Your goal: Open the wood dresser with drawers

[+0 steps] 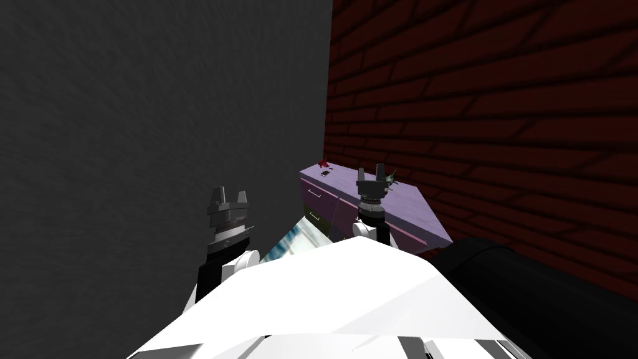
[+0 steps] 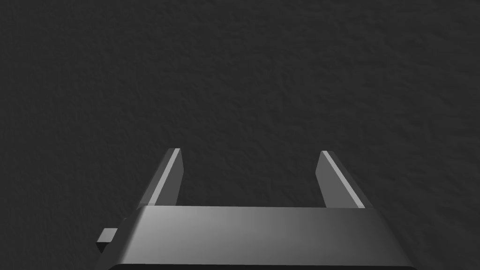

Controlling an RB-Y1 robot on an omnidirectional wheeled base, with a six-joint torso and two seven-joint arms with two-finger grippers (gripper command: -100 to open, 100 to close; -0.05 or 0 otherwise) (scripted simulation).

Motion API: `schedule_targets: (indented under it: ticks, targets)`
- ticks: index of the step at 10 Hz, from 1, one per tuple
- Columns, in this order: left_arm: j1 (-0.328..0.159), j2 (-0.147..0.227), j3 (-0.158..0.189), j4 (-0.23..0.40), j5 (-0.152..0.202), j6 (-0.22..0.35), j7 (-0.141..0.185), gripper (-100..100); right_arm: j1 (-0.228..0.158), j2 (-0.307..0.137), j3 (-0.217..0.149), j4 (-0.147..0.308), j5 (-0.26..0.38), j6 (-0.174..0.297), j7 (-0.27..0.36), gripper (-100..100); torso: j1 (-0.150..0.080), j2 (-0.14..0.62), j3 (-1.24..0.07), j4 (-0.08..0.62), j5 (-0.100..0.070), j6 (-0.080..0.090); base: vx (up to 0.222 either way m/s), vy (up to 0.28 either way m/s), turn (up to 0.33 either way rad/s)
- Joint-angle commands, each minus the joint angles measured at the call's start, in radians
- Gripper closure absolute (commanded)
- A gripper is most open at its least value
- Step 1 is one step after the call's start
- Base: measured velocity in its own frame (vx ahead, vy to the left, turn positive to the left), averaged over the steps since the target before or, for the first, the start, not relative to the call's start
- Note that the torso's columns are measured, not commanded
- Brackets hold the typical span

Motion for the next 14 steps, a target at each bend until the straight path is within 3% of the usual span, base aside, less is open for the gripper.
schedule_targets:
  ticks: [1, 9, 10, 11, 14]
  targets:
    - [0.000, 0.000, 0.000, 0.000, 0.000, 0.000, 0.000, 0, 0.000, 0.000, 0.000, 0.000, 0.000, 0.000, 0.000, 0, 0.000, 0.040, -0.082, 0.041, 0.000, 0.000, 0.000, 0.000, 0.000]
    - [0.000, 0.000, 0.000, 0.000, 0.000, 0.000, 0.000, 0, 0.000, 0.000, 0.000, 0.000, 0.000, 0.000, 0.000, 0, 0.000, 0.618, -1.234, 0.617, 0.000, 0.000, 0.000, 0.000, 0.000]
    - [0.000, 0.000, 0.000, 0.000, 0.000, 0.000, 0.000, 0, 0.002, -0.031, -0.007, 0.002, 0.014, -0.004, 0.009, -100, 0.000, 0.691, -1.382, 0.691, 0.000, 0.000, 0.011, 0.008, 0.023]
    - [0.000, 0.000, 0.000, 0.000, 0.000, 0.000, 0.000, 0, 0.005, -0.052, -0.014, 0.004, 0.027, -0.007, 0.017, -100, 0.000, 0.725, -1.451, 0.724, 0.000, 0.000, 0.014, 0.014, 0.026]
    - [0.000, 0.000, 0.000, 0.000, 0.000, 0.000, 0.000, 0, 0.016, -0.110, -0.047, 0.012, 0.091, -0.024, 0.057, -100, 0.000, 0.737, -1.476, 0.737, 0.000, 0.000, 0.022, 0.024, 0.043]
